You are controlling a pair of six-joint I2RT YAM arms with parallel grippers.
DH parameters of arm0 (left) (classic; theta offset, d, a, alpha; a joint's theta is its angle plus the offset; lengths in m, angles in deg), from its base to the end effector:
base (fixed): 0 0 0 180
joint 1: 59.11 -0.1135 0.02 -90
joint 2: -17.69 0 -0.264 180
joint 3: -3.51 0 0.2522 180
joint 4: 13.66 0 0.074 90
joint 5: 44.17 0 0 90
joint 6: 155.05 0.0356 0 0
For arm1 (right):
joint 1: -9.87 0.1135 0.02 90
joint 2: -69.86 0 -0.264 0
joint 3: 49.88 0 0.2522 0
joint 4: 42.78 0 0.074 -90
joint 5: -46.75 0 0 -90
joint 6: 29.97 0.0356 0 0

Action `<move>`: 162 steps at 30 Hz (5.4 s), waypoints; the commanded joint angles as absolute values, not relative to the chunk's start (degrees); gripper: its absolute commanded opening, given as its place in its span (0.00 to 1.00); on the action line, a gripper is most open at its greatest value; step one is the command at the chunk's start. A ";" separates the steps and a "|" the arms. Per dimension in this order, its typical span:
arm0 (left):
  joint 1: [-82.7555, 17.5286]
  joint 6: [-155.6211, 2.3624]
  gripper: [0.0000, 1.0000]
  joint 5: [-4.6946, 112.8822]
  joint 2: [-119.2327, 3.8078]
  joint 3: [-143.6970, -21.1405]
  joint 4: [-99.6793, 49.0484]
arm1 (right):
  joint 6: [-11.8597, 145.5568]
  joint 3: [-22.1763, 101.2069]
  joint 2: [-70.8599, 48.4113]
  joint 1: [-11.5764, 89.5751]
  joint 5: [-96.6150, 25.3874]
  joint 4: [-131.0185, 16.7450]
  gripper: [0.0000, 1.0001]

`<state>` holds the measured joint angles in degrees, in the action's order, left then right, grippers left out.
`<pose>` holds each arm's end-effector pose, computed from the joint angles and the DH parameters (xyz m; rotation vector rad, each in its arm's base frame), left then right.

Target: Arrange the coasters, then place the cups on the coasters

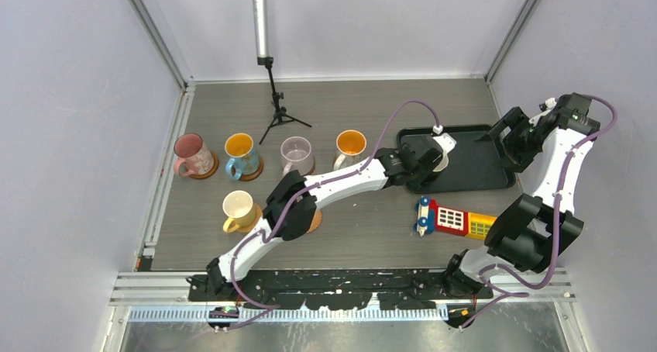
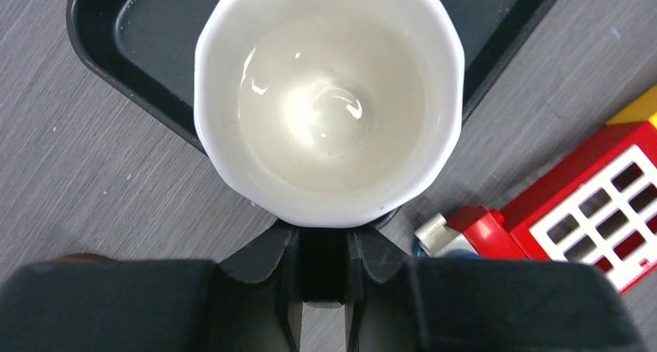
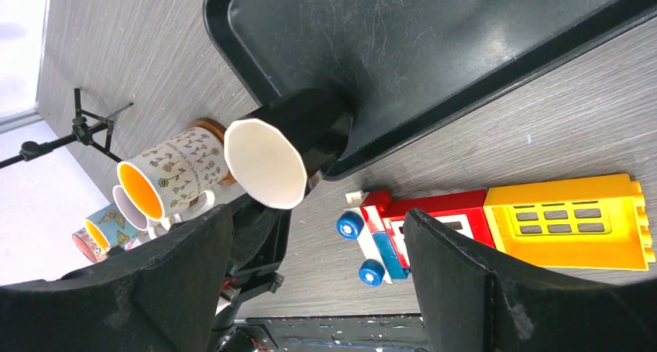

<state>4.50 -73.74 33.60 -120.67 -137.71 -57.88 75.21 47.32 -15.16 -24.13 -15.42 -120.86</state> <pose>0.2516 -0.4901 0.2296 0.9639 2.0969 -0.4151 0.2470 -0.1465 0.3334 0.9570 2.4216 0.5448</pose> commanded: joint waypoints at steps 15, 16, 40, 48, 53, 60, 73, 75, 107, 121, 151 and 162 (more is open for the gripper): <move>-3.73 -71.61 0.00 50.88 -76.34 -96.77 -37.97 | 75.06 43.66 -13.72 -24.40 -10.98 -117.88 0.84; -4.48 -71.30 0.00 50.87 -73.82 -94.02 -37.80 | 75.14 43.30 -13.75 -24.33 -10.85 -117.68 0.84; -19.86 -72.70 0.00 43.94 -34.27 -59.33 -59.13 | 74.15 43.03 -18.01 -14.74 -18.76 -115.39 0.84; -19.94 -74.67 0.00 45.19 -33.46 -55.10 -59.40 | 72.13 43.18 -19.42 -14.74 -20.69 -115.44 0.84; -19.87 -76.01 0.00 48.11 -34.28 -53.61 -58.39 | 71.64 43.05 -19.61 -14.74 -21.52 -115.41 0.84; -19.83 -74.99 0.00 48.12 -36.67 -52.75 -55.47 | 71.23 42.56 -19.95 -14.74 -21.90 -115.18 0.84; -19.04 -75.24 0.00 46.93 -40.07 -51.21 -54.57 | 70.87 44.04 -21.71 -14.65 -21.61 -115.25 0.85; -18.95 -74.89 0.00 46.71 -40.05 -51.09 -55.10 | 70.85 44.28 -22.00 -14.61 -21.56 -115.27 0.85; -15.39 -74.27 0.37 49.37 -39.26 -54.52 -59.97 | 70.23 43.82 -20.60 -14.53 -22.60 -115.89 0.85; -15.08 -79.69 0.48 49.70 -43.26 -59.60 -68.49 | 70.08 43.90 -19.61 -14.51 -22.60 -116.37 0.85; -16.10 -81.00 0.69 52.63 -40.77 -62.04 -73.72 | 67.00 45.58 -18.29 -13.25 -21.29 -118.51 0.85; -27.14 -81.80 0.78 59.13 -41.30 -71.25 -79.08 | 62.73 50.10 -18.57 -6.47 -21.98 -119.92 0.85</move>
